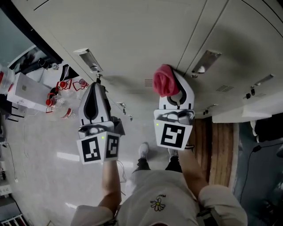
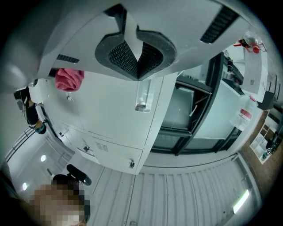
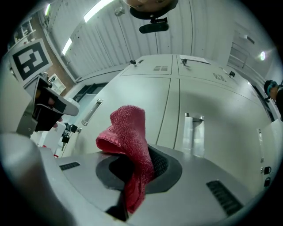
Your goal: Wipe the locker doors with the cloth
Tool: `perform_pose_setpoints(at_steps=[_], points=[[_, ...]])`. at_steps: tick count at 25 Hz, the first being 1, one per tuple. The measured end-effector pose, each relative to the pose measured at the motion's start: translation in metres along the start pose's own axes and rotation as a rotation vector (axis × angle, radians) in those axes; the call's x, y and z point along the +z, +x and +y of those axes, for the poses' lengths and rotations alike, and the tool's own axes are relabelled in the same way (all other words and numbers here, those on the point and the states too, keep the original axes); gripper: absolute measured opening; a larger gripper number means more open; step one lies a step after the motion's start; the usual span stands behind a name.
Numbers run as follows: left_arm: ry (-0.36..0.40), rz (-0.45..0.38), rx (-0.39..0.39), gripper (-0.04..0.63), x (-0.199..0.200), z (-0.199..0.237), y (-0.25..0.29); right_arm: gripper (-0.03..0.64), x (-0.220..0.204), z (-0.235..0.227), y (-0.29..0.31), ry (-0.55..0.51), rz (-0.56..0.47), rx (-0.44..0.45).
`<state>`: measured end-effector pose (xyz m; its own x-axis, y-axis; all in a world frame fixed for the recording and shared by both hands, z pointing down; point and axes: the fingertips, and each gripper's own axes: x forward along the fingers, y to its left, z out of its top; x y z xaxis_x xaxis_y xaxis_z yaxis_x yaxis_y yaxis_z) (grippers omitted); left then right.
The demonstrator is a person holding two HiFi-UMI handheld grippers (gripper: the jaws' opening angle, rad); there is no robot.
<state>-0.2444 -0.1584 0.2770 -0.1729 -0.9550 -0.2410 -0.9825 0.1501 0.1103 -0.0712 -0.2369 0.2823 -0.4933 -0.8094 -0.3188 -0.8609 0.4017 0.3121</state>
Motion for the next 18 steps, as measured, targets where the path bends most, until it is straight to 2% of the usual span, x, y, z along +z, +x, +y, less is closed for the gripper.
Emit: perform_pose_setpoints(at_steps=[8, 13, 18], points=[[-0.013, -0.005, -0.029, 0.015, -0.006, -0.034, 0.01, 0.031, -0.014, -0.045, -0.013, -0.027, 0.03, -0.049], [-0.003, 0.001, -0.026, 0.016, -0.009, -0.042, 0.006, 0.031, -0.017, -0.05, -0.015, -0.029, 0.034, -0.041], [0.008, -0.002, 0.003, 0.017, -0.007, -0.031, -0.004, 0.031, -0.013, -0.049, -0.015, -0.003, 0.034, -0.051]])
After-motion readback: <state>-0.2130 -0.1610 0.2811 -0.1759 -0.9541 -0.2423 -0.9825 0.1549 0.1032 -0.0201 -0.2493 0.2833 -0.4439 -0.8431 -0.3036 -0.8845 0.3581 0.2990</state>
